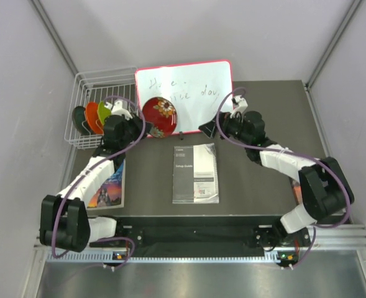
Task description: Unload the plates from the dish rack
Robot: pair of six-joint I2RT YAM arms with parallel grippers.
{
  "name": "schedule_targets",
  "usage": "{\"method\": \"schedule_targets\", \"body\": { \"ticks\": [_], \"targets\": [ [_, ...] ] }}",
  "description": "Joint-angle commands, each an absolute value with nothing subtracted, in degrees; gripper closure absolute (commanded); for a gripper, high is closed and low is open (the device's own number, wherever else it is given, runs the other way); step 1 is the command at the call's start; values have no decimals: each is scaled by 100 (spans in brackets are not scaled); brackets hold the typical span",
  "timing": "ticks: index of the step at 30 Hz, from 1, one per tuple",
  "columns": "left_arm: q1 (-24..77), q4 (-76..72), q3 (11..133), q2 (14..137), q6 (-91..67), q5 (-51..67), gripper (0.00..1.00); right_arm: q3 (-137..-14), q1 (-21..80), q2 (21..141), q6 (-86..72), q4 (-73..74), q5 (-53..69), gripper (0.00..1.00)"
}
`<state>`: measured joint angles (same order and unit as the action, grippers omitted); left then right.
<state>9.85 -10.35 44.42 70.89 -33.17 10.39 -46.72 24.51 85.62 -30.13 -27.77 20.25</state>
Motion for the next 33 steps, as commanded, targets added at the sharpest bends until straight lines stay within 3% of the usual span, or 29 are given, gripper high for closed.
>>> {"method": "schedule_targets", "body": {
  "ticks": [1,12,16,19,20,21,22,26,27,28,29,32,33],
  "targets": [
    [1317,-2425,4535,7057,-3876,1670,100,-5097,2742,9096,-3489,-3909,2566,4],
    [1986,-2997,4166,7444,-4157,1942,100,-5150,2795,9905,-3797,-5387,2883,5],
    [2135,-3014,4052,7532,-4113,1811,100,-5264,2804,10151,-3919,-5686,3040,14],
    [2206,-3067,3973,7567,-4122,1758,100,-5273,2795,10397,-4069,-6142,3216,40],
    [2215,-3111,3955,7576,-4131,1749,100,-5282,2795,10467,-4243,-6291,3408,79],
    [2232,-3137,3938,7602,-4113,1740,100,-5282,2795,10607,-4332,-6606,3488,93],
    [2232,-3146,3938,7611,-4113,1732,100,-5274,2786,10661,-4516,-6722,3620,100],
    [2232,-3068,3929,7603,-4000,1574,100,-5028,2638,10592,-4676,-7022,3630,100],
    [2232,-2998,3937,7611,-3938,1556,96,-4958,2593,10521,-4684,-7022,3595,100],
    [2232,-2884,3998,7603,-3763,1503,83,-4792,2523,10425,-4719,-6979,3464,100],
    [2232,-2744,4051,7603,-3666,1312,50,-4686,2366,10189,-4728,-6918,3385,100],
    [2232,-2286,4236,7542,-3183,1021,27,-4229,1875,9435,-4580,-6348,2937,100],
    [2224,-2120,4289,7498,-3060,689,14,-4001,1742,9178,-4466,-6024,2770,100]
  ]
}}
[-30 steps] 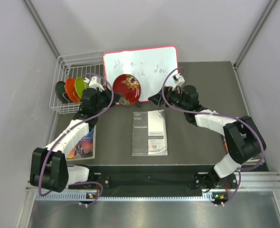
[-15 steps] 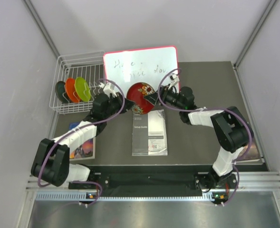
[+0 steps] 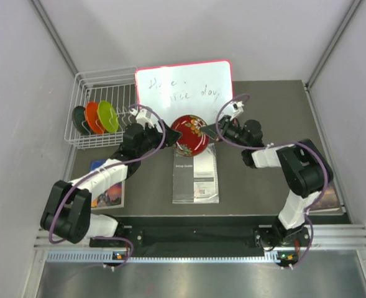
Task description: Unload the plates from the dish rack
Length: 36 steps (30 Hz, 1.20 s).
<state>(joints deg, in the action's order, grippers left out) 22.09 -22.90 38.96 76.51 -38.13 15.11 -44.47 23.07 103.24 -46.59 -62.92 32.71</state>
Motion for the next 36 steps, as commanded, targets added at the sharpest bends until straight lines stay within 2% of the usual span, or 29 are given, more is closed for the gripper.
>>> {"method": "schedule_targets", "body": {
  "ticks": [1,2,3,8,10,13,16,19,23,29,36],
  "targets": [
    [2224,-1927,4376,7462,-2728,512,9,-3921,1592,8915,-4204,-5690,2421,100],
    [2232,-1760,4412,7349,-2620,257,1,-3859,1321,8399,-4053,-4973,2252,100],
    [2232,-1697,4430,7261,-2515,-345,1,-3754,1188,8141,-3913,-4661,2111,100],
    [2197,-1591,4473,6733,-1601,-1764,1,-3788,196,6770,-3139,-2789,1232,100],
    [2189,-1556,4613,6697,-1294,-2500,1,-3928,-104,6584,-2945,-2041,924,100],
    [2013,-1573,4815,6785,-924,-2777,1,-4043,-640,6574,-2944,-1697,800,100],
    [1583,-1433,5044,6978,-1054,-2945,1,-4236,-1001,6942,-3049,-1600,747,100],
    [1038,-1424,5150,7119,-1247,-2480,1,-4464,-1221,7504,-3129,-1757,834,100],
    [494,-1415,5177,7355,-1265,-2172,1,-4973,-1371,8758,-3199,-1968,1247,100],
    [115,-1476,5151,7620,-1573,-1635,1,-5896,-1441,10201,-3340,-2366,2056,100],
    [35,-1529,5089,7769,-1617,-1468,1,-6416,-1450,10740,-3164,-1742,1664,99]
  ]
}}
